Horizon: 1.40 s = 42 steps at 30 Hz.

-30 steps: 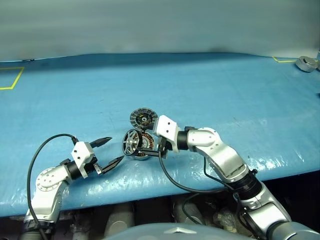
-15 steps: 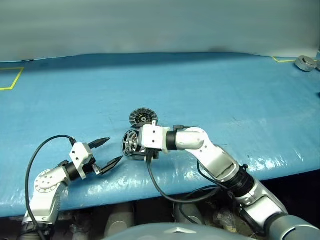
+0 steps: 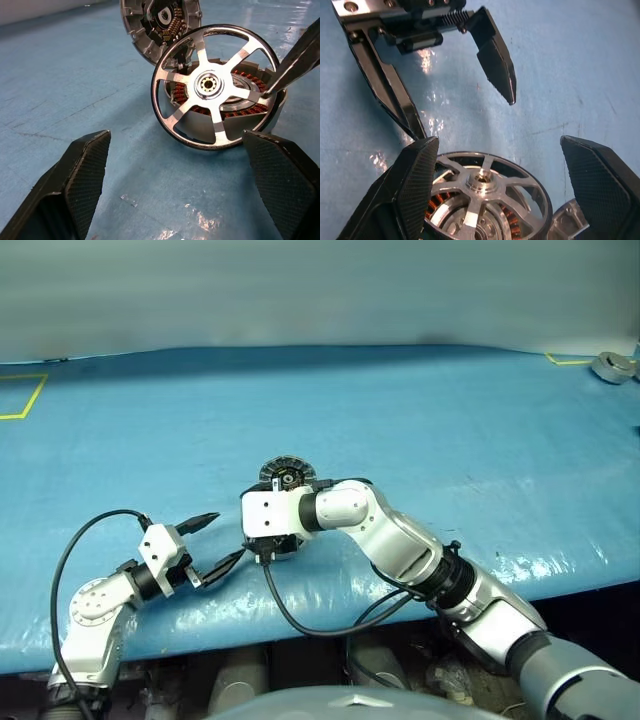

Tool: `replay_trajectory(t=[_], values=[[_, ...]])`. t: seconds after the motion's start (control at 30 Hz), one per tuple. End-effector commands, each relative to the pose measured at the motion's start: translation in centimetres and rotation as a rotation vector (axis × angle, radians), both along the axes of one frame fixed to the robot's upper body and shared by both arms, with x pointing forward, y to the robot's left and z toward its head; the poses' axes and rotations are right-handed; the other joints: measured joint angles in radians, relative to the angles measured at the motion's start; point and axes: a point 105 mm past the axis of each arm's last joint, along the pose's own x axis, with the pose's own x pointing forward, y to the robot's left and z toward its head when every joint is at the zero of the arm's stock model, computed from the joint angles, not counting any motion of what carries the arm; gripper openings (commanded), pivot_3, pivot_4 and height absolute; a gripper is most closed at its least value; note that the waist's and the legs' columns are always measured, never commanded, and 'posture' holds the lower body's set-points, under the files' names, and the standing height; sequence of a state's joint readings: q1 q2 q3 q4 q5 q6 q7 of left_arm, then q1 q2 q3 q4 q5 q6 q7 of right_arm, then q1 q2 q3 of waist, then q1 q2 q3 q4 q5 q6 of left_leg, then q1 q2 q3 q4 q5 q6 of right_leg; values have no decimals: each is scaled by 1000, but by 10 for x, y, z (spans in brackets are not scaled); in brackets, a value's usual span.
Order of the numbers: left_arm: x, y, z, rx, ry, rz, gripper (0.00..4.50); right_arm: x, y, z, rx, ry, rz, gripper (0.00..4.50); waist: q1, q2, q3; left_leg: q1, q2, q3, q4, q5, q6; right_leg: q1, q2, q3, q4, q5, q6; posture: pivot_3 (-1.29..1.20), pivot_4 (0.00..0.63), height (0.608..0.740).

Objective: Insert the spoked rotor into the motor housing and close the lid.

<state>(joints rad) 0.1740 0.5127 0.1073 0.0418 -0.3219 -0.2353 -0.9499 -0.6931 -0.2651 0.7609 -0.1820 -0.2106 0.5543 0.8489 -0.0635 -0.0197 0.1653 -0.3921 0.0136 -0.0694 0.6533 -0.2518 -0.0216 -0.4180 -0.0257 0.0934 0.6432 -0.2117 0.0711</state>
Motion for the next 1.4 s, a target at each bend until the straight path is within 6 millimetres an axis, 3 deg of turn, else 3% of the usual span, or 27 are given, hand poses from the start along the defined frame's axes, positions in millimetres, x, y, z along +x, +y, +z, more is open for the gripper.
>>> replay_trajectory(t=[0.03, 0.23, 0.5, 0.7, 0.8, 1.03, 1.4], values=[[-2, 1, -1, 7, -15, 10, 4500, 4, 6, -1, -38, -56, -12, 4094, -1, 0, 0, 0, 0, 0, 0, 0, 0, 0, 0, 0, 0, 0, 0, 0, 150, 740], [-3, 1, -3, 11, -14, 18, 4500, 8, 7, -7, -80, -65, -46, 4094, 3, 0, 0, 0, 0, -1, 0, 0, 0, 0, 0, -1, 0, 0, 0, 0, 150, 740], [-5, 1, -6, 15, -4, 21, 4500, -8, 11, 12, 85, 151, -32, 4094, 1, 0, 0, 0, 0, -2, 0, 0, 0, 0, -1, -2, 0, 0, 0, 0, 150, 740], [-4, 2, -8, 17, 2, 21, 4500, -7, 4, 15, 85, 158, -57, 4094, -3, 1, 0, 0, 0, -3, -1, 0, 0, 0, 0, -4, 1, 0, 0, 0, 150, 740], [-3, 1, -8, 17, 2, 19, 4500, -2, 2, 12, 62, 138, -81, 3478, -3, 1, 0, -1, 0, -5, -1, 0, 0, 0, 0, -5, 1, 0, 0, 0, 150, 740], [-4, 2, -8, 18, 1, 25, 4500, 1, 2, 7, 30, 89, -94, 1197, -3, 1, 0, -1, 0, -6, -1, 0, 0, 0, 0, -8, 0, 0, 0, 0, 150, 740], [-6, 3, -11, 16, 11, 37, 4500, 0, 2, 2, 7, 80, -88, 1197, -3, 1, 0, -1, 1, -10, -2, 0, 0, 1, -1, -12, 0, -1, -2, 0, 150, 740]])
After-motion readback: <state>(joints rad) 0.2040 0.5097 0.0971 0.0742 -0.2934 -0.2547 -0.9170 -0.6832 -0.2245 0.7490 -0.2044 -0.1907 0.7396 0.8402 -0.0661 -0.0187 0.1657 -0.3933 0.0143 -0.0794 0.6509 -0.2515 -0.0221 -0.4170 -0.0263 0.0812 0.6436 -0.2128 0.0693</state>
